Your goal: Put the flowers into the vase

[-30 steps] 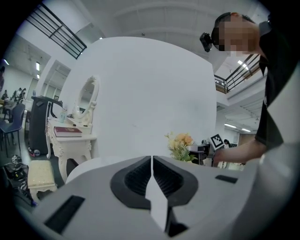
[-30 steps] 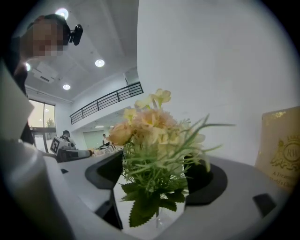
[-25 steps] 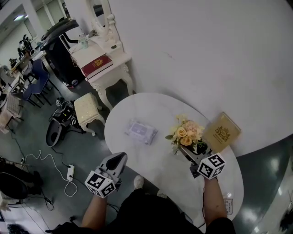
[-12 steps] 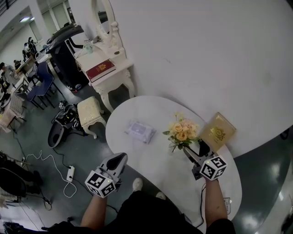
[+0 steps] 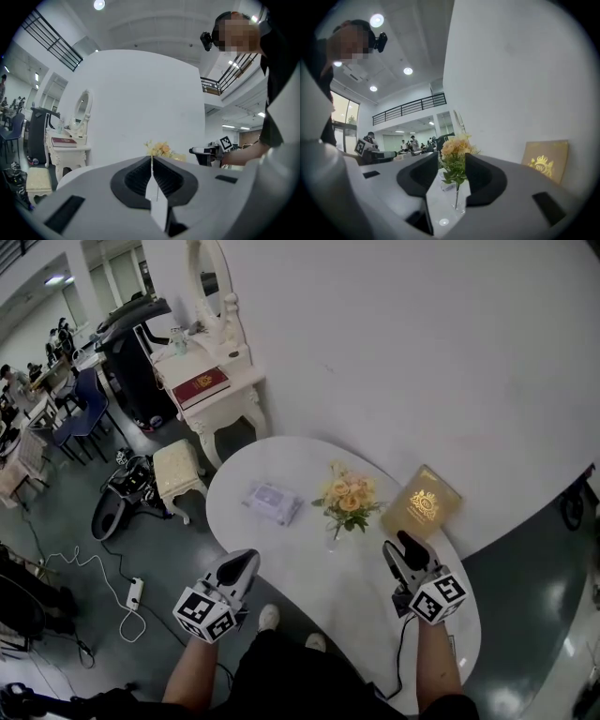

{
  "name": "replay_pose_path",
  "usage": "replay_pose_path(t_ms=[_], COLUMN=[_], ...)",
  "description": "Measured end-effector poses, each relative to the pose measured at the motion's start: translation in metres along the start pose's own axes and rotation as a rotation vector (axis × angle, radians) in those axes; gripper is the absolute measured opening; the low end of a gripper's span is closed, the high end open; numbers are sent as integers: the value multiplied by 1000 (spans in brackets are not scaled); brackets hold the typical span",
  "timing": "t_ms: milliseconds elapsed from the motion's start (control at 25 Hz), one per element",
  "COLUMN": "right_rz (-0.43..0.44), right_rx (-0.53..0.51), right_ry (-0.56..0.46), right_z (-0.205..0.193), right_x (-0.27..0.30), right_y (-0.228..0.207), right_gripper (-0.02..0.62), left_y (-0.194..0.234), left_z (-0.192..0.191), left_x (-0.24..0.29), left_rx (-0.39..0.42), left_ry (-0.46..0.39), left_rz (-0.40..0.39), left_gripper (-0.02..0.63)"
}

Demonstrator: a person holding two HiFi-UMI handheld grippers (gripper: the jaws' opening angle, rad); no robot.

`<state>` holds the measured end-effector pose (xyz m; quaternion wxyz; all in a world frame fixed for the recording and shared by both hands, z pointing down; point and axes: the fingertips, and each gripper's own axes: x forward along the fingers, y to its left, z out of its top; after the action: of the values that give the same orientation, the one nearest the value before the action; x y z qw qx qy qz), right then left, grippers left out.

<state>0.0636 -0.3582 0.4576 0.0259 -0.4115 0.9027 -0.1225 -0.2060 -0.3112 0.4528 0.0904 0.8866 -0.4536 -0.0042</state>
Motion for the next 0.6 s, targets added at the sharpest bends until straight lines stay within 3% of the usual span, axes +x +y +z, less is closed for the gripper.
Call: replay_pose_path(t_ms=[40, 120, 320, 600], right_rz=[-7, -10, -39, -123], right_rx=[-25, -53, 5, -50], right_ry=[-14, -29, -115, -129], right_z=[5, 13, 28, 24], right_x=[-7, -17, -41, -49], right_y=[3, 10, 29, 59], right_gripper=[176, 158, 144, 140], left_y=[-4, -9, -6, 2], left_z=[2, 2, 0, 3], left_x=[-1, -4, -12, -24], left_rx=[3, 9, 1, 30], left_ry=[4, -2, -20, -17], left_rz=[3, 0, -4, -66], left_gripper=[20, 20, 20, 20])
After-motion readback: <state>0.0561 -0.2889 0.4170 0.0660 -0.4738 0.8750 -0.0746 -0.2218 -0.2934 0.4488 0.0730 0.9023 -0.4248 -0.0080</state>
